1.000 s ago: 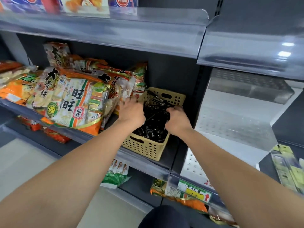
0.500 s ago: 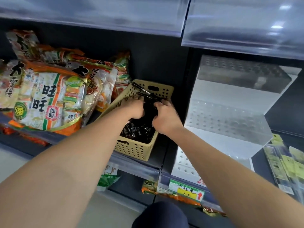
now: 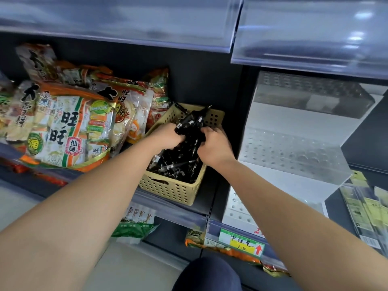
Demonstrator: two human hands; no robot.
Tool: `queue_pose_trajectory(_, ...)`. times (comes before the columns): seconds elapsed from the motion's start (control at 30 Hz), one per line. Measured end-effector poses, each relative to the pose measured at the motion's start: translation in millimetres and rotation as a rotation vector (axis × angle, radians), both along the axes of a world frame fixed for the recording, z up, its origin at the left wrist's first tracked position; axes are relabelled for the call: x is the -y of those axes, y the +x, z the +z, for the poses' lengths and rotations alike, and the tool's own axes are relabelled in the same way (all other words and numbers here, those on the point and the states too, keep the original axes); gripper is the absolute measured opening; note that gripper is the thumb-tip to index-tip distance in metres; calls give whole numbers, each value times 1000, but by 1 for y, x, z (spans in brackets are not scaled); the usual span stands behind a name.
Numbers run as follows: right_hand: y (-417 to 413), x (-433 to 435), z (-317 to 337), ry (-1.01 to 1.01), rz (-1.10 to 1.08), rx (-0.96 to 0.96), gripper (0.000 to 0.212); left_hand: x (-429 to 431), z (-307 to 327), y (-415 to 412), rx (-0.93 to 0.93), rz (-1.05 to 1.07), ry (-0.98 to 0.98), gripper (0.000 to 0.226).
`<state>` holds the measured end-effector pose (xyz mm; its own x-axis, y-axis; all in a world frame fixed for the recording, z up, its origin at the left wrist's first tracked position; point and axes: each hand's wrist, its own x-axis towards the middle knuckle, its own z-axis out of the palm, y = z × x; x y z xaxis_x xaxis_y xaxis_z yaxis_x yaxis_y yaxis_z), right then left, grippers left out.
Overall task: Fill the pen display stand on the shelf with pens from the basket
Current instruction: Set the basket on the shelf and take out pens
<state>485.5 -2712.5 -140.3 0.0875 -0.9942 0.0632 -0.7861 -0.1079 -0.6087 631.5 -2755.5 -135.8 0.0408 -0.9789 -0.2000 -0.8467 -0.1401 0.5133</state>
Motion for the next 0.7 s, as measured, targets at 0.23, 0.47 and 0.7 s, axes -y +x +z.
queue_pose_trajectory(0.23,8,2,4,-66,-12,55,50,-20,15,10,-100,123,-185,60)
queue_pose_trajectory(0.47,17,0,18,-109,15,236,46,-48,26,6,-149,82,-354,63)
queue_pose_trajectory(0.7,21,-8,36,129,43,936,34,-63,28,-2,-186,-41,-438,37)
